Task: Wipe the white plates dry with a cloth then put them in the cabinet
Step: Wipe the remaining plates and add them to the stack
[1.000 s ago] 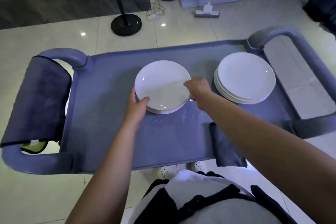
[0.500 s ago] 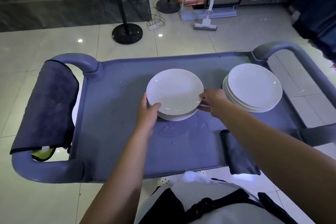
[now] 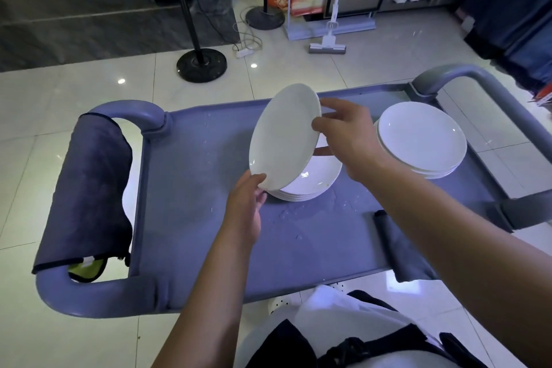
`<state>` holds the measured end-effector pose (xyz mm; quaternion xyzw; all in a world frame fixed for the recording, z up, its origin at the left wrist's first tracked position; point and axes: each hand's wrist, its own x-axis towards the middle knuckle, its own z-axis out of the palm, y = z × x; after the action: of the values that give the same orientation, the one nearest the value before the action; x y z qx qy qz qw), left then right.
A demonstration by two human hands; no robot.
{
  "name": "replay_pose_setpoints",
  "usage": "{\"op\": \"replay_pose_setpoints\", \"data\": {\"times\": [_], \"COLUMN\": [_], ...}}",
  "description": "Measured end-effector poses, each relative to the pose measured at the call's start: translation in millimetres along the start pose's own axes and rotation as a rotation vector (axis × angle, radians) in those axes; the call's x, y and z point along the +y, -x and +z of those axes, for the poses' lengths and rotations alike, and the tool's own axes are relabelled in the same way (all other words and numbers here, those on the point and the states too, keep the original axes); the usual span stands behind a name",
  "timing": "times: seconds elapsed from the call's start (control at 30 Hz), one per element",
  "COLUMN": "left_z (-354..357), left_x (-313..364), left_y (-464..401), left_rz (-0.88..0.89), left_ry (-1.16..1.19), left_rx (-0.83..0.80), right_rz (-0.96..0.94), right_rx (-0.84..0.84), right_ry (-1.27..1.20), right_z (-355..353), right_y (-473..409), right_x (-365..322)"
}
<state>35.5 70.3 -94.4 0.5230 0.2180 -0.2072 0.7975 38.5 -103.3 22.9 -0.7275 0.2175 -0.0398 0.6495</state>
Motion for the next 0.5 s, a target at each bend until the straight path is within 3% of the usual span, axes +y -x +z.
{"op": "replay_pose_setpoints", "data": {"times": [0.2, 0.3, 0.5], "left_z": [-7.5, -9.7, -5.9], "left_x": [-8.9, -7.4, -11.8], "left_y": [18.7, 27.7, 39.7], "left_rz": [-0.186, -0.234, -0.207], "left_ry": [0.239, 0.192, 0.099], "left_rx": [-0.093, -0.235, -0.528], "right_rz": [0.071, 0.205, 0.397], "right_rx": [0.064, 0.115, 0.011], "right_ry": [-0.114, -0.256, -0.444], "right_z": [-37.0, -73.8, -114.6], "right_y": [18.3, 32.0, 71.9], "right_x": [9.1, 35.2, 88.1]}}
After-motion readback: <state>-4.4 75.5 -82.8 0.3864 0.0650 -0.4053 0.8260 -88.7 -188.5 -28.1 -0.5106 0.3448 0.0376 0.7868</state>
